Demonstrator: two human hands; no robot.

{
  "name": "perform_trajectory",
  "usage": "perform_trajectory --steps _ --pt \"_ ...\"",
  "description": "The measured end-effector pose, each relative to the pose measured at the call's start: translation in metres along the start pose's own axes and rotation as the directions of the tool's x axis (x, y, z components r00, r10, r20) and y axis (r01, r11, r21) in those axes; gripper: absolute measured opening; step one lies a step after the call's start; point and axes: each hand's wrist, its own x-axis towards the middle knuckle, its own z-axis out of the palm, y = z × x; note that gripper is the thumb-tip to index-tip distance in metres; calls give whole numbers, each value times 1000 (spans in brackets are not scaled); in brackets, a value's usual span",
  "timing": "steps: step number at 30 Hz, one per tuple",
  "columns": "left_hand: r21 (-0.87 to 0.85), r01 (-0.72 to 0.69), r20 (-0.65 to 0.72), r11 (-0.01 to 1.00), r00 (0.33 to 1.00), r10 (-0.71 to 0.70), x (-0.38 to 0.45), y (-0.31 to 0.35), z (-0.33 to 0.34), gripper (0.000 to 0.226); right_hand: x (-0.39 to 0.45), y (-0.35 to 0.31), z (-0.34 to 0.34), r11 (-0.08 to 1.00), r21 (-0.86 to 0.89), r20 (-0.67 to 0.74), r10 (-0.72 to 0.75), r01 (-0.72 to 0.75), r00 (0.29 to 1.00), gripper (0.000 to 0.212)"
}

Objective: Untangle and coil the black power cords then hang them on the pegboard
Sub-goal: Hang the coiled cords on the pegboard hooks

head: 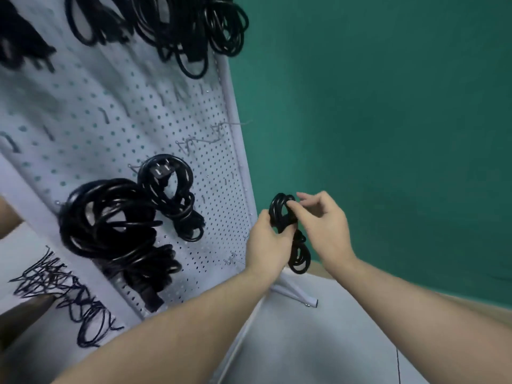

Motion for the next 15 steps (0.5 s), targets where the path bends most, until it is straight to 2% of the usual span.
perform_trajectory --steps 4,6,8,11,15 --pt "-83 -81 -157 993 985 67 -3 31 -23 17 7 -42 14 994 83 106 65 -74 992 22" --pt "-120 -138 -234 983 966 107 -6 44 -34 17 8 -62 20 994 84 208 52 -71 977 21" --pt "-145 -211 -296 967 941 162 -8 58 -42 21 8 -78 25 982 177 279 15 -67 960 21" --pt "-172 -263 -364 949 913 187 -2 75 -53 32 13 -95 30 964 259 278 -21 -54 960 17" --pt "-245 -256 -425 935 895 134 13 83 -61 41 24 -107 46 983 182 254 -86 39 963 10"
